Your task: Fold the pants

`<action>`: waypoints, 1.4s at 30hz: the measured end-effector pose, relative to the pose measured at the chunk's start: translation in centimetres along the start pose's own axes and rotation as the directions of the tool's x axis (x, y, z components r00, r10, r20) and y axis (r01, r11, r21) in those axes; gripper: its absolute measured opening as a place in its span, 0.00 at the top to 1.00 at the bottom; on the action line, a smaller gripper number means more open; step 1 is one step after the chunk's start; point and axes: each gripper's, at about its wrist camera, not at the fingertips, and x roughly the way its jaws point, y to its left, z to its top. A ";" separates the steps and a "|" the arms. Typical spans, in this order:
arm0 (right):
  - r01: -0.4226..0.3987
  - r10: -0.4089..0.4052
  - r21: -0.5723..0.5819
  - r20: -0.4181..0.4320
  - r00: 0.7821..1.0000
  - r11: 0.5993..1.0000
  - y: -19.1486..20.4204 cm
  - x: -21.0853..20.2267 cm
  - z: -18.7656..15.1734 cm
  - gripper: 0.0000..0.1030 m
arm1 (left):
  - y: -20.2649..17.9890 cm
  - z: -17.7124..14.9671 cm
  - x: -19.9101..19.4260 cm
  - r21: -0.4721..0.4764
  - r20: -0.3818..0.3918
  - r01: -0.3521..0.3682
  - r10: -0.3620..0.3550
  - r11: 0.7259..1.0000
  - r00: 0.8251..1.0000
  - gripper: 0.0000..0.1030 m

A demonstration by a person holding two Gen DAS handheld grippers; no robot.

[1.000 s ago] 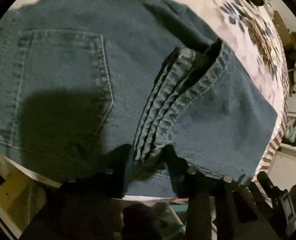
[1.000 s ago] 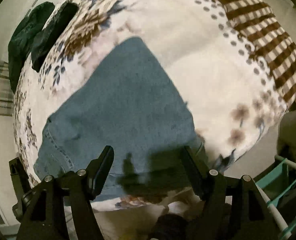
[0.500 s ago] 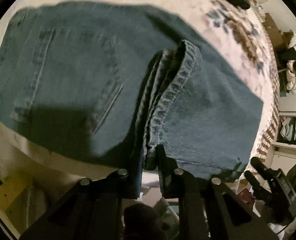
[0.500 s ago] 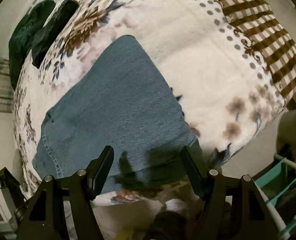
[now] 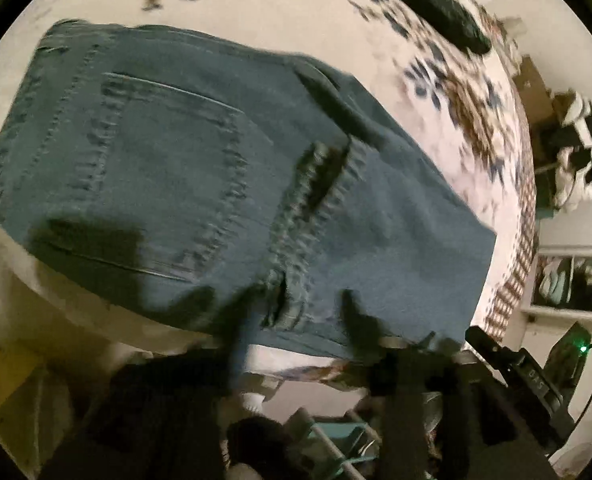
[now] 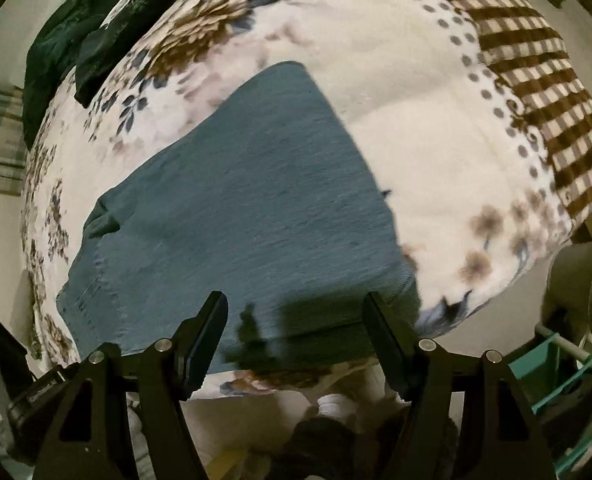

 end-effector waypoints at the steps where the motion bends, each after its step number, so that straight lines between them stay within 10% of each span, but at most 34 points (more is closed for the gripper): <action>1: -0.006 0.006 0.006 -0.004 1.000 1.000 0.2 0.0 0.0 0.30 | 1.1 0.1 -0.7 -0.027 0.034 0.008 -0.007 1.000 0.999 0.26; 7: -0.039 0.038 -0.005 -0.027 0.999 0.999 2.1 0.2 0.4 0.26 | 10.6 0.8 -3.7 -0.275 0.227 0.032 0.032 0.961 0.973 0.14; 15: -0.035 0.032 -0.098 -0.023 0.999 0.995 7.5 0.6 1.7 0.26 | 24.3 1.4 -2.0 -0.621 0.384 0.196 0.077 0.759 0.920 0.16; 18: -0.040 0.037 -0.107 -0.030 0.999 0.993 9.0 1.3 1.8 0.26 | 24.2 2.8 -2.0 -0.594 0.426 0.178 0.119 0.784 0.897 0.21; 19: -0.039 0.036 -0.110 -0.033 0.999 0.993 9.5 1.6 1.7 0.26 | 23.9 3.2 -2.2 -0.571 0.446 0.163 0.137 0.804 0.884 0.50; 22: -0.034 0.029 -0.123 -0.040 0.999 0.992 10.3 2.7 1.3 0.26 | 24.2 3.8 -2.4 -0.567 0.460 0.138 0.174 0.812 0.871 0.71; 35: -0.064 0.058 -0.087 -0.067 0.996 0.994 6.7 3.6 0.6 0.26 | 7.0 0.8 -14.1 -0.178 0.675 0.000 0.122 0.984 0.727 0.83; 42: -0.089 0.089 -0.026 -0.006 0.996 0.996 0.5 -1.3 2.4 0.26 | -9.0 -1.9 -12.8 0.171 0.648 -0.065 -0.063 0.983 0.759 0.83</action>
